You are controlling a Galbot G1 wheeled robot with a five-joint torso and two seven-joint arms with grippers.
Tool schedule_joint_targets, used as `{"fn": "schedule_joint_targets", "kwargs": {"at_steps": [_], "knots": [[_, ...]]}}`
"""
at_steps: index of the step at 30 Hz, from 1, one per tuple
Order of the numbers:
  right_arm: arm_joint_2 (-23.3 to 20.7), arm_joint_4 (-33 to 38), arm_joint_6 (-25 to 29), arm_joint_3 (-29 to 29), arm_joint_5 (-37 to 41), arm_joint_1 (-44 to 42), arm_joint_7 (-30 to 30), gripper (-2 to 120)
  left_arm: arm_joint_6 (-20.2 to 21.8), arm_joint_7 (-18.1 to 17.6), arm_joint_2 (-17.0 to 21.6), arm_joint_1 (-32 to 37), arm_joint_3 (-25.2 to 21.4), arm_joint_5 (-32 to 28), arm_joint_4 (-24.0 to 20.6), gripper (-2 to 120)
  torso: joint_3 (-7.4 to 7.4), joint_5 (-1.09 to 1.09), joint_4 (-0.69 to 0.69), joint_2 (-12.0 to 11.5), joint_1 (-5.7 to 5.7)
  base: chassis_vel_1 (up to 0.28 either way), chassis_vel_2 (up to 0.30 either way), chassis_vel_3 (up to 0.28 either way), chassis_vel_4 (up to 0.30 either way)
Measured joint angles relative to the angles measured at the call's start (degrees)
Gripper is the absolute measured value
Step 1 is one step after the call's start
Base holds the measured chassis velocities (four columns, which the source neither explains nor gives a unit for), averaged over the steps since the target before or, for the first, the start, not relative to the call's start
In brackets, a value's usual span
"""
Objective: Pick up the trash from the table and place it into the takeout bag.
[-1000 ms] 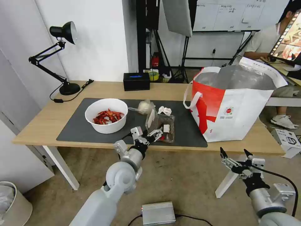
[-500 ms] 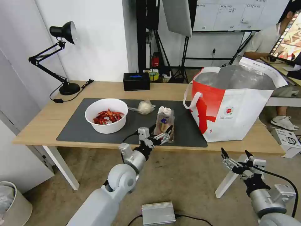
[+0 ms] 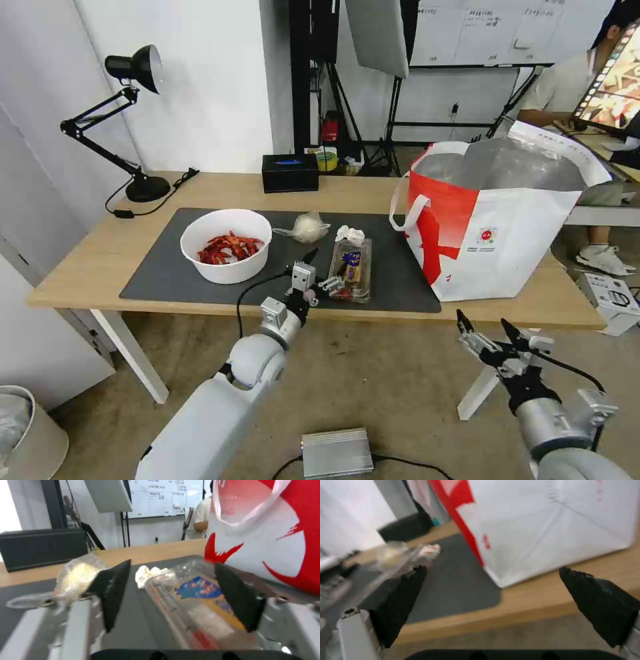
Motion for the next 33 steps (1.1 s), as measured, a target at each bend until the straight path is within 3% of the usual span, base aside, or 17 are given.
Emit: {"fn": "schedule_joint_targets", "kwargs": {"at_steps": [1, 2, 7, 8, 11, 13, 15, 33], "knots": [[0.0, 0.0, 0.0, 0.0, 0.0, 0.0, 0.0, 100, 0.0, 0.0, 0.0, 0.0, 0.0, 0.0, 0.0, 63, 0.0, 0.0, 0.0, 0.0, 0.0, 0.0, 0.0, 0.0, 0.0], [-0.6, 0.3, -0.4, -0.9, 4.8, 1.8, -0.1, 100, 0.1, 0.5, 0.4, -0.5, 0.3, 1.3, 0.2, 50, 0.0, 0.0, 0.0, 0.0, 0.0, 0.0, 0.0, 0.0, 0.0], [-0.9, 0.3, -0.8, -1.4, 6.3, 2.8, 0.2, 100, 0.2, 1.0, 0.6, -0.6, 0.6, 1.4, 0.2, 45, 0.0, 0.0, -0.01, 0.0, 0.0, 0.0, 0.0, 0.0, 0.0], [-1.5, -0.2, -1.6, -2.7, 9.7, 5.7, 1.5, 100, 1.3, 2.0, 1.2, -1.0, 1.5, 1.3, -0.3, 29, 0.0, 0.0, 0.0, 0.0, 0.0, 0.0, 0.0, 0.0, 0.0], [-1.5, -0.2, -1.6, -2.7, 9.7, 5.7, 1.5, 100, 1.3, 2.0, 1.2, -1.0, 1.5, 1.3, -0.3, 29, 0.0, 0.0, 0.0, 0.0, 0.0, 0.0, 0.0, 0.0, 0.0], [-2.0, -1.2, -2.9, -4.4, 15.0, 10.2, 3.6, 100, 2.7, 3.5, 1.9, -1.3, 2.5, 1.3, -0.8, 9, -0.01, 0.0, -0.01, 0.0, 0.0, 0.0, 0.0, 0.0, 0.0], [-2.1, -1.6, -3.1, -4.9, 16.0, 11.5, 4.3, 100, 3.0, 3.8, 2.1, -1.4, 2.7, 1.3, -0.9, 3, 0.0, 0.0, 0.0, 0.0, 0.0, 0.0, 0.0, 0.0, 0.0], [-1.0, -9.0, -4.3, -9.4, 21.6, 21.6, 8.7, 100, 5.6, 7.6, 3.7, -3.3, 5.5, 0.5, -1.5, 0, 0.0, 0.0, -0.01, 0.0, 0.0, 0.0, 0.0, 0.0, 0.0]]}}
